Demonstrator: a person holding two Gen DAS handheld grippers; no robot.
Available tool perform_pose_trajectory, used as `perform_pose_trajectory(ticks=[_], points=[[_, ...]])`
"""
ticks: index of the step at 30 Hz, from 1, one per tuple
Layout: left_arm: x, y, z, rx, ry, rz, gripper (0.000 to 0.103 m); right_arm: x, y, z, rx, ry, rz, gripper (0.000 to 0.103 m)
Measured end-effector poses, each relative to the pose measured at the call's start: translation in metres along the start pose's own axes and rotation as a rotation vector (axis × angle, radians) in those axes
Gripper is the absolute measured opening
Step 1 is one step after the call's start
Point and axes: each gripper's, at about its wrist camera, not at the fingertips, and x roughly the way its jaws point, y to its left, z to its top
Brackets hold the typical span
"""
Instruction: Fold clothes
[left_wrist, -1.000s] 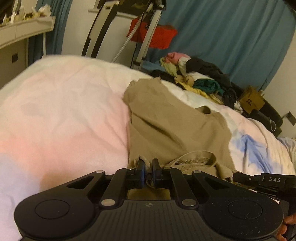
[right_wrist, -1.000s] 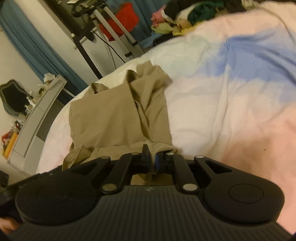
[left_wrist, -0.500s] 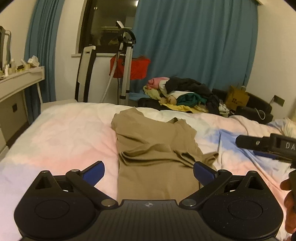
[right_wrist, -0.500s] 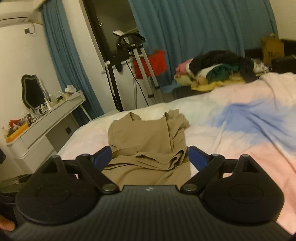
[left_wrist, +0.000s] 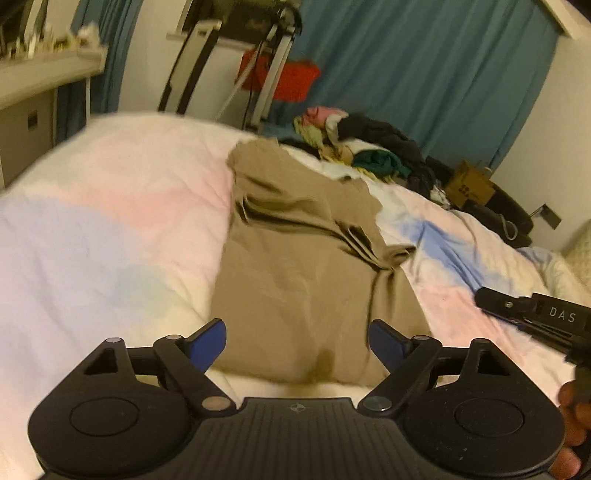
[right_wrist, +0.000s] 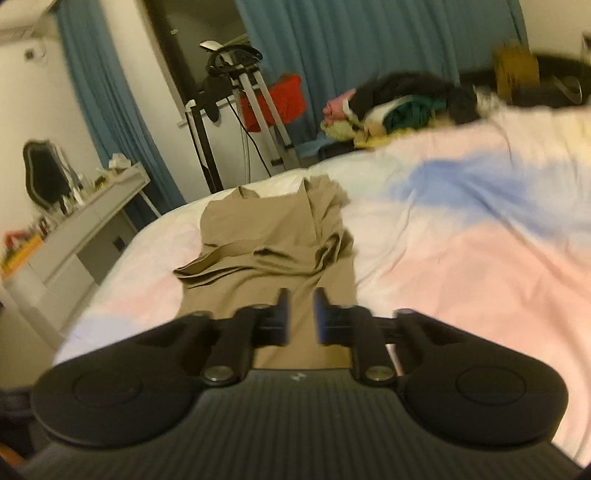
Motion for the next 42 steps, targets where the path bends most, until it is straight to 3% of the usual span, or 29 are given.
perform_pose_trajectory(ticks=[4,6,7,8,9,10,15,19,21,22,23,25,27,29,32,35,42], points=[[-0.001,-0.001,-0.001,0.009,0.004,-0.010,0.086,-0.004,0.010,0.002,-0.106,-0.049,-0.016,0.014],[0.000,0.000,-0.001,-0.005,0.018,-0.026,0.087,-0.007,0.005,0.005,-0.066,-0.060,0.033,0.018],[0.001,0.001,0.000,-0.018,0.027,-0.038,0.087,-0.006,0.003,0.007,-0.036,-0.045,0.052,0.040],[0.003,0.003,0.000,-0.035,0.038,-0.052,0.088,-0.005,0.000,0.009,-0.005,-0.029,0.072,0.085],[0.004,0.005,0.000,-0.057,0.052,-0.066,0.088,-0.004,-0.004,0.010,0.039,-0.018,0.095,0.103],[0.007,0.008,-0.001,-0.085,0.071,-0.081,0.088,-0.003,-0.011,0.009,0.097,-0.018,0.112,0.103],[0.028,0.026,-0.008,-0.266,0.184,-0.149,0.088,0.021,-0.043,-0.007,0.417,0.159,0.202,0.103],[0.054,0.046,-0.018,-0.417,0.266,-0.154,0.085,0.047,-0.067,-0.046,0.727,0.335,0.247,0.102],[0.065,0.058,-0.021,-0.501,0.273,-0.151,0.079,0.058,-0.074,-0.065,0.836,0.402,0.251,0.093],[0.068,0.063,-0.022,-0.541,0.263,-0.150,0.077,0.061,-0.074,-0.069,0.846,0.411,0.237,0.081],[0.068,0.068,-0.022,-0.579,0.244,-0.148,0.070,0.064,-0.075,-0.073,0.855,0.419,0.223,0.072],[0.068,0.075,-0.020,-0.615,0.193,-0.128,0.052,0.069,-0.076,-0.076,0.870,0.398,0.200,0.068],[0.069,0.080,-0.018,-0.621,0.160,-0.096,0.024,0.073,-0.079,-0.078,0.893,0.370,0.178,0.059],[0.071,0.082,-0.015,-0.616,0.142,-0.092,0.008,0.071,-0.081,-0.075,0.868,0.339,0.130,0.032],[0.067,0.081,-0.011,-0.609,0.109,-0.102,0.006,0.067,-0.087,-0.070,0.829,0.276,0.082,0.015],[0.056,0.076,-0.006,-0.606,0.058,-0.126,0.006,0.064,-0.085,-0.064,0.785,0.237,0.081,0.011],[0.002,0.066,-0.005,-0.591,-0.057,-0.201,0.005,0.014,-0.066,-0.033,0.690,0.084,0.179,0.008]])
